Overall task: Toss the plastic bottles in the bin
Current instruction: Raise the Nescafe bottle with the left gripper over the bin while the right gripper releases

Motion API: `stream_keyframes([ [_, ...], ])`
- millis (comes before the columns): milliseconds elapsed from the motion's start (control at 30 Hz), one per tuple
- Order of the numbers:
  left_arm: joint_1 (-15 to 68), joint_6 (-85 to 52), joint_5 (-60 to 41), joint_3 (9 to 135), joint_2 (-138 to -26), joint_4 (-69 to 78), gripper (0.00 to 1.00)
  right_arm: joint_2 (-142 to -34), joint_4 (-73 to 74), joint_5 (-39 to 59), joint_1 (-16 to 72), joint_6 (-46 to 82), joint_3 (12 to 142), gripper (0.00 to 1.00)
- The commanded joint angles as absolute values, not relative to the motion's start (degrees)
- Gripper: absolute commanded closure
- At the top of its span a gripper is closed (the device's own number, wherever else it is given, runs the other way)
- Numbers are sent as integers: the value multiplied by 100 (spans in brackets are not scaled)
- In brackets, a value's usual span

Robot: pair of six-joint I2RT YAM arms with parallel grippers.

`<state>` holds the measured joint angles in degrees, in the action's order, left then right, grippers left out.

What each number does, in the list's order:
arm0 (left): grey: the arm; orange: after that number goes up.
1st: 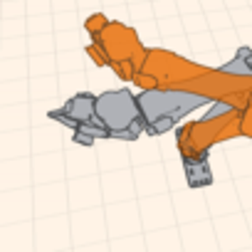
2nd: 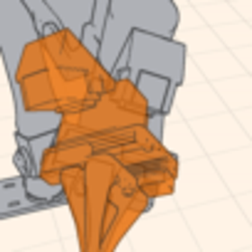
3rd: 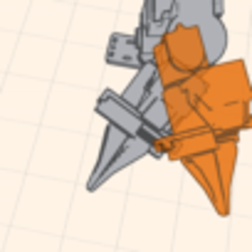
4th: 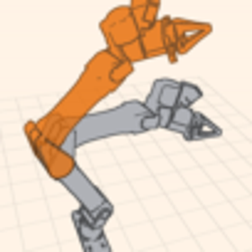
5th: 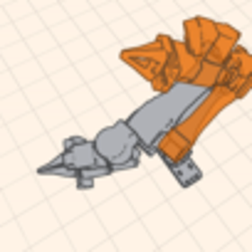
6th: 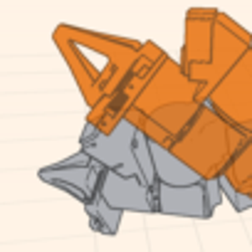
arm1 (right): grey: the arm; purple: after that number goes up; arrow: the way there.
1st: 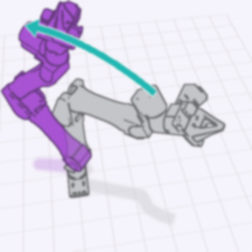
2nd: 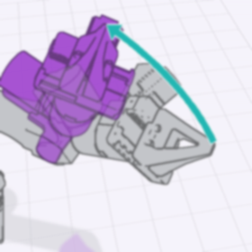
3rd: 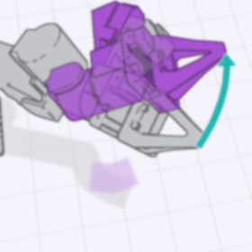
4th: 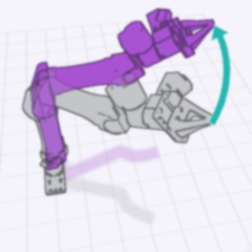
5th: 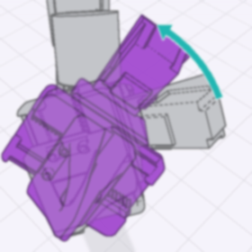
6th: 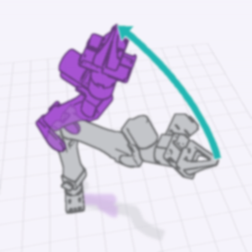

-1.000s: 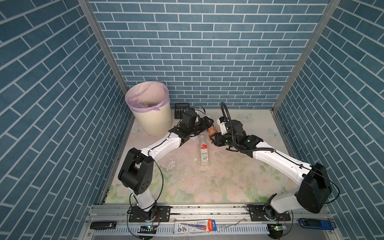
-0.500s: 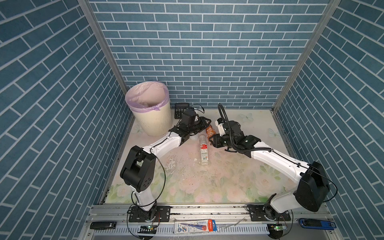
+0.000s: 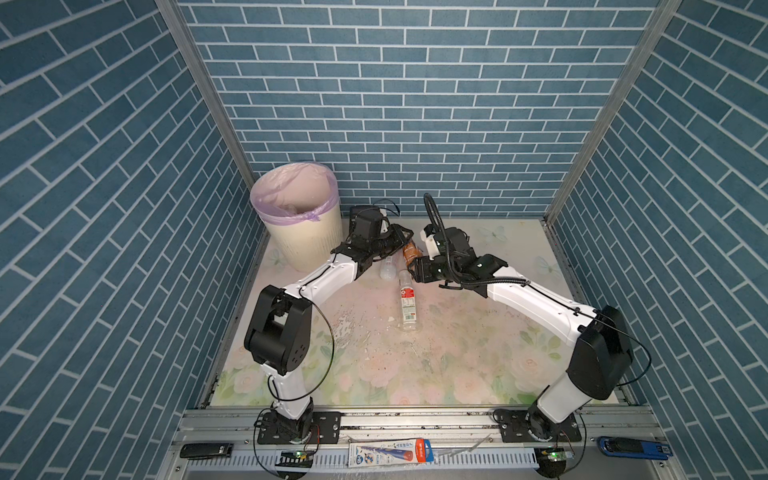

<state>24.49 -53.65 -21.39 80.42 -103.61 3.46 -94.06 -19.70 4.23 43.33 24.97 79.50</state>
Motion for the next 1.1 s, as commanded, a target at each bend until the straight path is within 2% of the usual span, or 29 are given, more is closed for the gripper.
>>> stream_keyframes([
  [0, 2187, -5023, -2230, 8505, -10405, -123, 68, -9474, -2258, 662, 4261, 2130, 8420, 29],
  [267, 1996, -4153, -1953, 9640, -10459, -1115, 68, -9481, -2219, 995, 3941, 2075, 8789, 13],
  [500, 1986, -2595, -615, 10520, -10186, -1697, 68, -9504, -1776, 1212, 3818, 1916, 9124, 1],
  [733, 1986, -854, 503, 11548, -10196, -1731, 69, -9443, -775, 1398, 3815, 1844, 9338, 1],
  [900, 1986, 398, 1181, 11539, -10022, -614, 70, -9727, -707, 1649, 3817, 1802, 9945, 1],
  [1067, 1986, 1673, 1382, 11622, -9975, 433, 66, -10031, -775, 1835, 3815, 1836, 10484, 1],
])
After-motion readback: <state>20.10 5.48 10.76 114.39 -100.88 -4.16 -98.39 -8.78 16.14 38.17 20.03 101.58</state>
